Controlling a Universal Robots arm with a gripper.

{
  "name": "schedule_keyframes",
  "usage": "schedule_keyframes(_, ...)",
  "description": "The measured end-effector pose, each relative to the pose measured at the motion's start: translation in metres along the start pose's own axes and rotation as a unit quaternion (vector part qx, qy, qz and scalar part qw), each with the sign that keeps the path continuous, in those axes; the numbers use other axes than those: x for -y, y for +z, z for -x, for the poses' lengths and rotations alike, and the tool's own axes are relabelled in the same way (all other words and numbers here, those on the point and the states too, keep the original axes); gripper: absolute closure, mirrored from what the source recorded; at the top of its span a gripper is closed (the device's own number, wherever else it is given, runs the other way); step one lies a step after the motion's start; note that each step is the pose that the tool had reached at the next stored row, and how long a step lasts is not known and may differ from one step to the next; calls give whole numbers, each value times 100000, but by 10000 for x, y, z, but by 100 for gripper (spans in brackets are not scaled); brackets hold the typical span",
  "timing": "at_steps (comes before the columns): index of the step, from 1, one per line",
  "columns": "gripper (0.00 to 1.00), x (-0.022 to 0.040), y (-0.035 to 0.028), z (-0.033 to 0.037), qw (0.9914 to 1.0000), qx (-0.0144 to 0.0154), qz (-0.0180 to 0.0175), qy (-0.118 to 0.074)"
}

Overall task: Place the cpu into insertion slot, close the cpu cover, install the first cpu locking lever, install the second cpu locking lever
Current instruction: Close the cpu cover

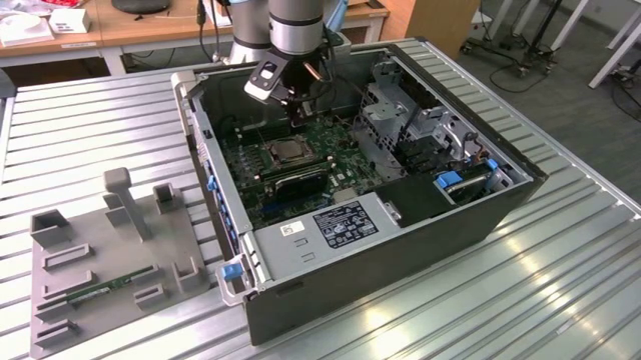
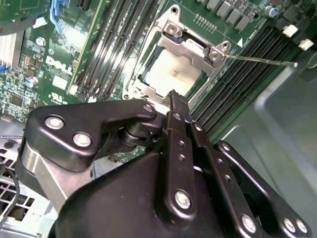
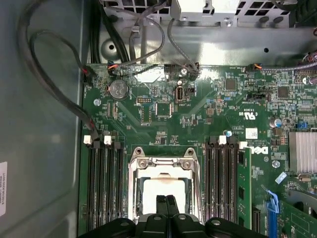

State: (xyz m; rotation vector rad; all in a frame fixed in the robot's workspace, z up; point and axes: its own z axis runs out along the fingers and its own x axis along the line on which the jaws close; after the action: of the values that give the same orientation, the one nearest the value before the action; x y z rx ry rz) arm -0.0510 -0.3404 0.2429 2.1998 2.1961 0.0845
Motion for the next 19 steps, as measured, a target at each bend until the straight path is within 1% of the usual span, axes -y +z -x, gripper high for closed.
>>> schedule_keyframes(6,89,2,0,0,100000,-14,-4,-171)
schedule_keyframes(7,89,2,1,0,99999,-37,-9,-508)
schedule_keyframes(9,89,3,3,0,99982,-124,-27,-1901)
schedule_keyframes(12,89,3,6,0,99893,-289,-72,-4619)
schedule_keyframes(15,89,3,10,0,99733,-451,-115,-7290)
schedule_keyframes(16,89,3,10,0,99686,-480,-127,-7899)
schedule_keyframes(17,89,3,10,0,99672,-492,-128,-8079)
schedule_keyframes(19,89,3,11,0,99670,-505,-124,-8105)
